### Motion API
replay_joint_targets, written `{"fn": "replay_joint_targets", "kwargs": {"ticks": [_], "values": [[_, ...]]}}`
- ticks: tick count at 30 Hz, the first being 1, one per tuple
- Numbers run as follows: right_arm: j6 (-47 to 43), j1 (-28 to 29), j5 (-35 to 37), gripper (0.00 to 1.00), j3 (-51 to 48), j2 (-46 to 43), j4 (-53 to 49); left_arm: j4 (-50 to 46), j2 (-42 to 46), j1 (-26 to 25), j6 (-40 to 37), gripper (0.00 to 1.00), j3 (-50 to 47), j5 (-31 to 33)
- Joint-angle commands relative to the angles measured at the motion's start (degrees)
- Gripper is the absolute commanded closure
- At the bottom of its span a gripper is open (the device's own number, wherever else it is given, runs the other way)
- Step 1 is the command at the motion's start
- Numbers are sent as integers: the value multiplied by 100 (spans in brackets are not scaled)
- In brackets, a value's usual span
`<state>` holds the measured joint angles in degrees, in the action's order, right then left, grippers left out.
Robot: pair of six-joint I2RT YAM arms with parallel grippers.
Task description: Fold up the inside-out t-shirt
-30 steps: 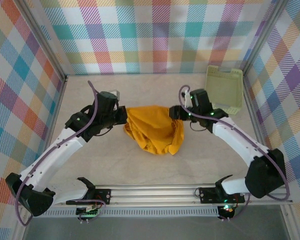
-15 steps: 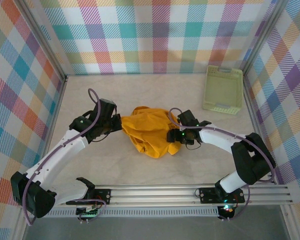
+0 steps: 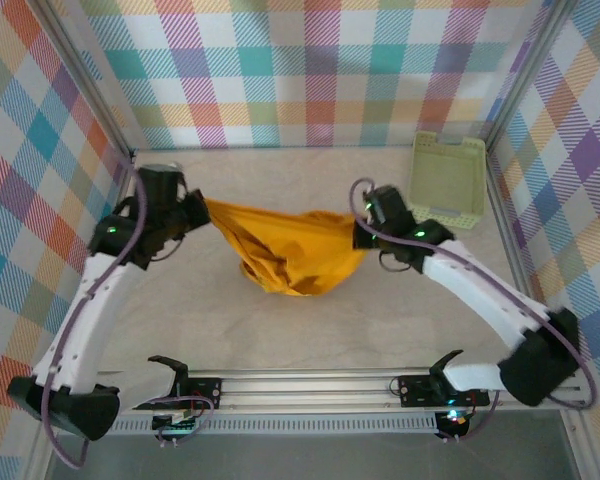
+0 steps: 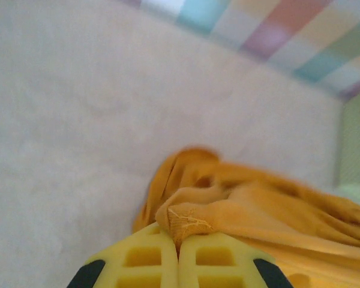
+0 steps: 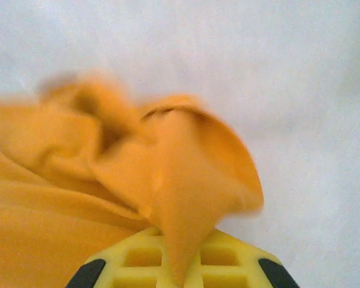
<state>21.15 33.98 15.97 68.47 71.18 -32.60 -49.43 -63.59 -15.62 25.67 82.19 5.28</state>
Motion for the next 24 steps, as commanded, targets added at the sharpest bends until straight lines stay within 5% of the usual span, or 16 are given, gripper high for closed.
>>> {"fn": "replay_joint_targets", "kwargs": {"ticks": [1,6,13,17,20,24], "values": [[-1021,-221,975,100,735,-801,-669,-132,697,190,-176,100,666,690],[-1143,-236,393,100,1272,-401,-1108,-366,559,191,30,100,129,811],[-780,-258,-21,90,373,810,-495,44,-472,191,184,100,-1620,-161],[-550,-285,495,58,676,1730,-750,336,-1122,197,132,100,-2116,-377],[-536,-105,414,38,711,1631,-815,529,-1203,193,98,100,-2229,-552],[-543,703,269,26,333,1206,-577,692,-1108,199,109,100,-2263,-522]]}}
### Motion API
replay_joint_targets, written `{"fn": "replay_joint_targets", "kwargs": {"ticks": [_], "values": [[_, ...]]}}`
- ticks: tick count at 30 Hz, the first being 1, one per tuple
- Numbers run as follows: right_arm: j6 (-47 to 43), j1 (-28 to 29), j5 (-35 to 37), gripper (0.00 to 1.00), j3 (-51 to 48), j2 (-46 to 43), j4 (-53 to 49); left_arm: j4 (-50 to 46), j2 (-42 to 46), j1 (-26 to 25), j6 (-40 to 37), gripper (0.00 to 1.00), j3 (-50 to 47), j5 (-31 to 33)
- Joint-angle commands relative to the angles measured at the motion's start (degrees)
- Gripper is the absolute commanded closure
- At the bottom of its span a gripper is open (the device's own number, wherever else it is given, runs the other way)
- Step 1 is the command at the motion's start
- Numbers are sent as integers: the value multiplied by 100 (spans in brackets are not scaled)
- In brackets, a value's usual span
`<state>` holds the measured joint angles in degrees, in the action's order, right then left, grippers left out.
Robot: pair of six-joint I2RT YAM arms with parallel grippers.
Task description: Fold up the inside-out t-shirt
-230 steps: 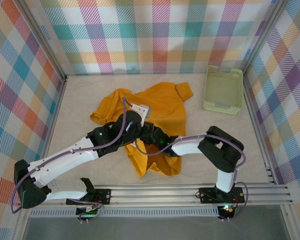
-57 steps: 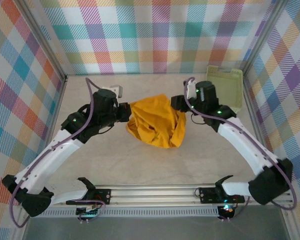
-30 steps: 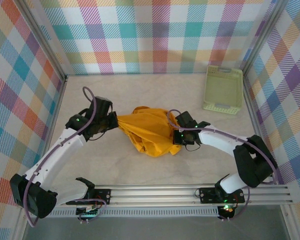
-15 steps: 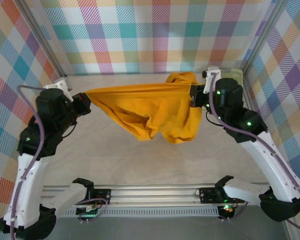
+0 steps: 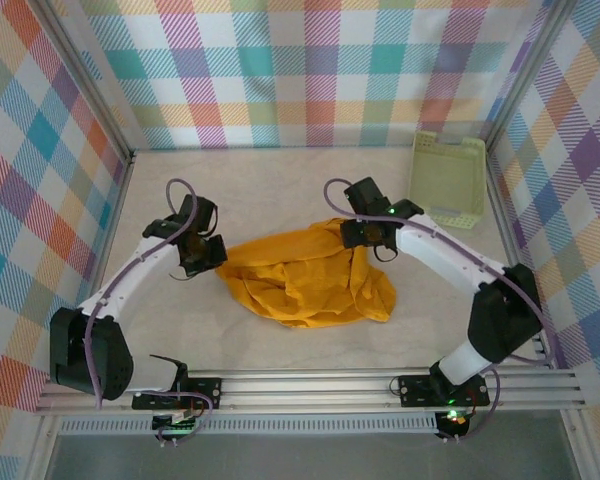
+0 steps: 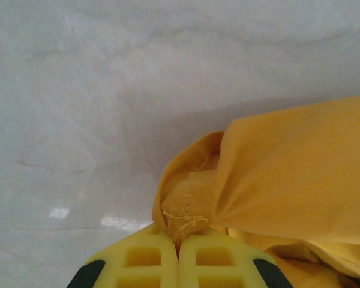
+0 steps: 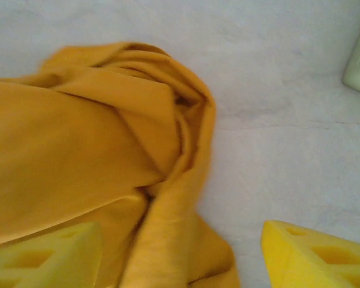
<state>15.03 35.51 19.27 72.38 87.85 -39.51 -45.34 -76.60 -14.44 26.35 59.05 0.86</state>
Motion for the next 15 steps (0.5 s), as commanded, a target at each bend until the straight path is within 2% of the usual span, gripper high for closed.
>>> {"fn": "replay_joint_targets", "kwargs": {"ticks": [1,4,8,15], "values": [[135,772,-191,25,-158,-496,177,321,206,81,47,100,46,-56],[364,1411,-684,24,-312,-304,461,402,213,84,104,100,20,28],[601,2020,-821,22,-117,394,735,511,285,90,222,100,-54,1],[1056,2055,-252,26,613,1569,420,605,518,90,329,100,-208,-208]]}}
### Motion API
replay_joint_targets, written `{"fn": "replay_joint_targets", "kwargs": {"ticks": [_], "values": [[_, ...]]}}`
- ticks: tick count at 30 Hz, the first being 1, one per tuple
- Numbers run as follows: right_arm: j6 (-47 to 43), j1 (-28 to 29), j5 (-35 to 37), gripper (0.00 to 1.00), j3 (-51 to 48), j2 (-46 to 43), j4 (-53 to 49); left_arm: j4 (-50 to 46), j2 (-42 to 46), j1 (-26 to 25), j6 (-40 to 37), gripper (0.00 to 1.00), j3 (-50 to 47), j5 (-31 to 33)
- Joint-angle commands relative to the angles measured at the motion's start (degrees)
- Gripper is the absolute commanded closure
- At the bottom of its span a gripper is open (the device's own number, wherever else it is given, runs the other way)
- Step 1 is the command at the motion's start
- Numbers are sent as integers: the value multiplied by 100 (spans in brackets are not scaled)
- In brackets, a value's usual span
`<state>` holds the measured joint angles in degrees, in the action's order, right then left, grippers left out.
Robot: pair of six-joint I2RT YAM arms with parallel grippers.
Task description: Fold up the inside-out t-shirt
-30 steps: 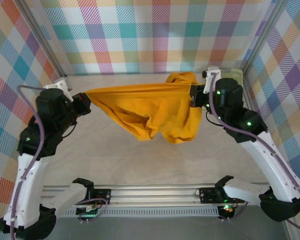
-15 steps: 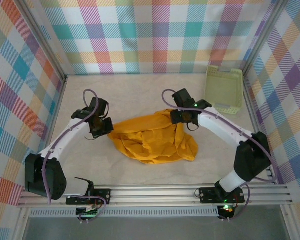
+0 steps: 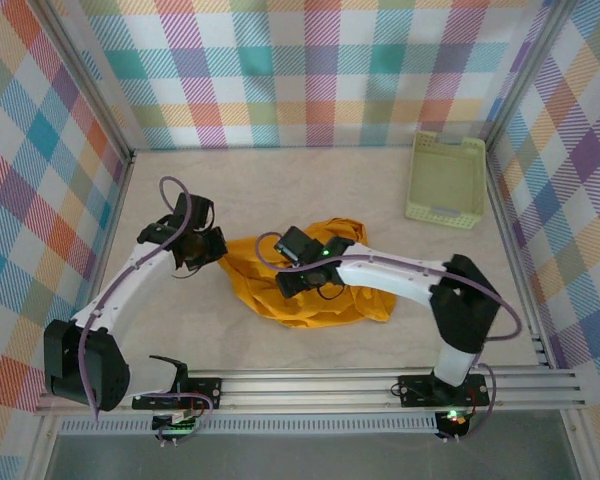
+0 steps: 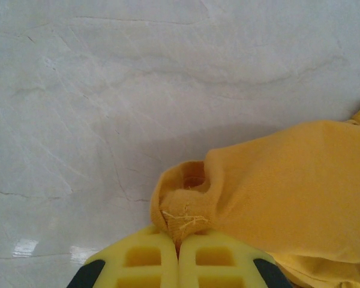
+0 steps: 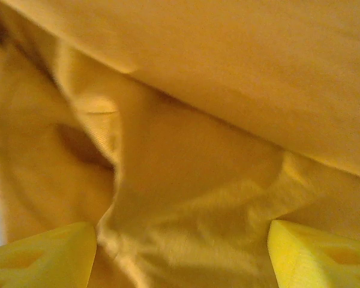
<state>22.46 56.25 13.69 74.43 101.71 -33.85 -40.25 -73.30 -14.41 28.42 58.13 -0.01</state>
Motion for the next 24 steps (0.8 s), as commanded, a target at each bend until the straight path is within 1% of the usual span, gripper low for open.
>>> {"fn": "replay_joint_targets", "kwargs": {"ticks": [1,2,3,5,7,8,9,10,12,14,15,17,20,21,22,24], "values": [[358,-24,447,29,554,347,-304,120,205,88,130,100,-152,-148],[405,-25,631,33,671,470,-441,147,220,86,150,100,-176,-166],[434,-34,757,38,717,516,-521,155,224,88,152,100,-191,-159],[463,-115,957,60,638,392,-576,129,179,92,142,100,-179,-54],[378,-226,925,81,358,1,-411,97,78,128,117,100,-134,40],[301,-281,911,90,179,-260,-323,80,-9,160,102,100,-98,76],[241,-334,865,96,39,-492,-222,57,-101,177,97,100,-48,118],[168,-402,753,100,-132,-762,-106,36,-197,206,91,98,5,169],[113,-554,356,100,-429,-1224,147,-83,-419,210,65,89,188,124],[97,-669,-208,100,-737,-1663,510,-290,-584,173,-56,79,426,-120],[101,-685,-384,100,-847,-1818,650,-387,-563,67,-83,73,518,-53],[133,-681,-681,100,-1030,-2085,916,-530,-286,-384,-159,58,582,366],[151,-684,-1047,100,-1191,-2318,1240,-423,443,-1168,-129,43,395,816],[153,-678,-1133,100,-1224,-2367,1327,-365,702,-1447,-94,39,293,992],[154,-686,-1188,100,-1250,-2411,1390,-260,914,-1685,-102,38,186,1046],[129,-687,-1357,100,-1273,-2491,1508,177,1275,-2204,-205,35,-125,845]]}}
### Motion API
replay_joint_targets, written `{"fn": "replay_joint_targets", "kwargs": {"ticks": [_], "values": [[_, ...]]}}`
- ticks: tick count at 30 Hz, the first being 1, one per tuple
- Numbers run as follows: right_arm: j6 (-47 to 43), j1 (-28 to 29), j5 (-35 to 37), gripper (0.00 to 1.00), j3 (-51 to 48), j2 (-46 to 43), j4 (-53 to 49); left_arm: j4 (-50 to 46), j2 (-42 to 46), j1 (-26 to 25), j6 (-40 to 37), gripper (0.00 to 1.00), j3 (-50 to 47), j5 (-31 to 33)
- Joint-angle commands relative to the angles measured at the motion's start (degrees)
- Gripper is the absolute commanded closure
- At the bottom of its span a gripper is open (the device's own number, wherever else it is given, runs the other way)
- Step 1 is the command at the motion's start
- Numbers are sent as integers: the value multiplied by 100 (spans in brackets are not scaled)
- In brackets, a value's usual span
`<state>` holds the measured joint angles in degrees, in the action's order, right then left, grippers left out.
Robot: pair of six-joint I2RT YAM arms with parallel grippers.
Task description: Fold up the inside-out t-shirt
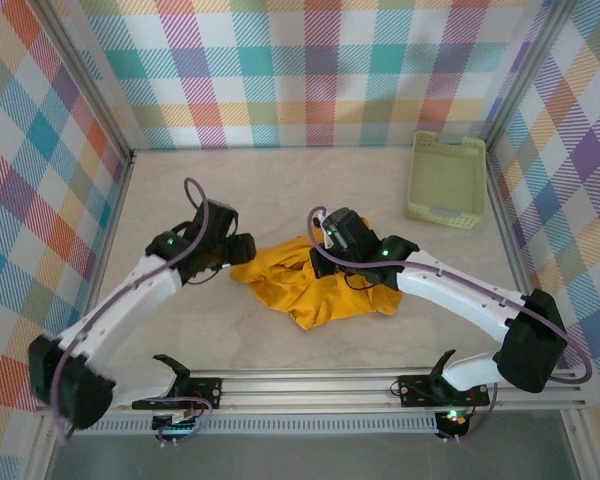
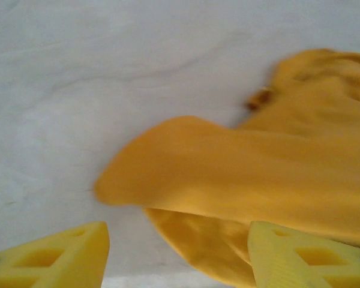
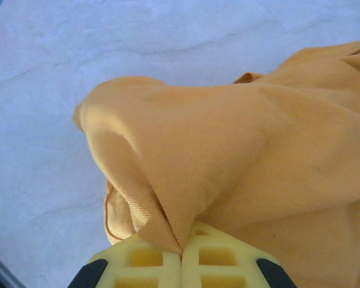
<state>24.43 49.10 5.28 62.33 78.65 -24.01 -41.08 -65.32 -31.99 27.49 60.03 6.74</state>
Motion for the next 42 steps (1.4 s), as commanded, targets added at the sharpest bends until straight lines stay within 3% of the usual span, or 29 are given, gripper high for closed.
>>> {"fn": "replay_joint_targets", "kwargs": {"ticks": [1,5,10,15,28,34,38,41,42], "values": [[-114,37,-603,100,-67,-207,553,481,539,-621,-140,33,-454,16],[-209,30,-852,100,-139,-307,734,953,145,-1145,-156,33,-736,-120],[-219,35,-827,100,-259,-425,792,1273,-528,-1239,-39,37,-803,-190],[-228,38,-917,100,-433,-528,871,1273,-1065,-1240,161,41,-753,284],[57,-111,-164,100,-939,-920,958,1477,-1496,-1233,363,97,-905,488],[408,-638,-23,99,-992,-645,789,1753,-807,-1239,378,100,-1260,381],[259,-748,658,78,-856,-204,249,2119,-119,-1239,380,100,-1629,33],[-98,-197,2436,41,-587,107,-543,2155,116,-1266,345,100,-1685,-283],[-213,-73,2587,38,-515,146,-678,2186,176,-1279,321,100,-1702,-364]]}}
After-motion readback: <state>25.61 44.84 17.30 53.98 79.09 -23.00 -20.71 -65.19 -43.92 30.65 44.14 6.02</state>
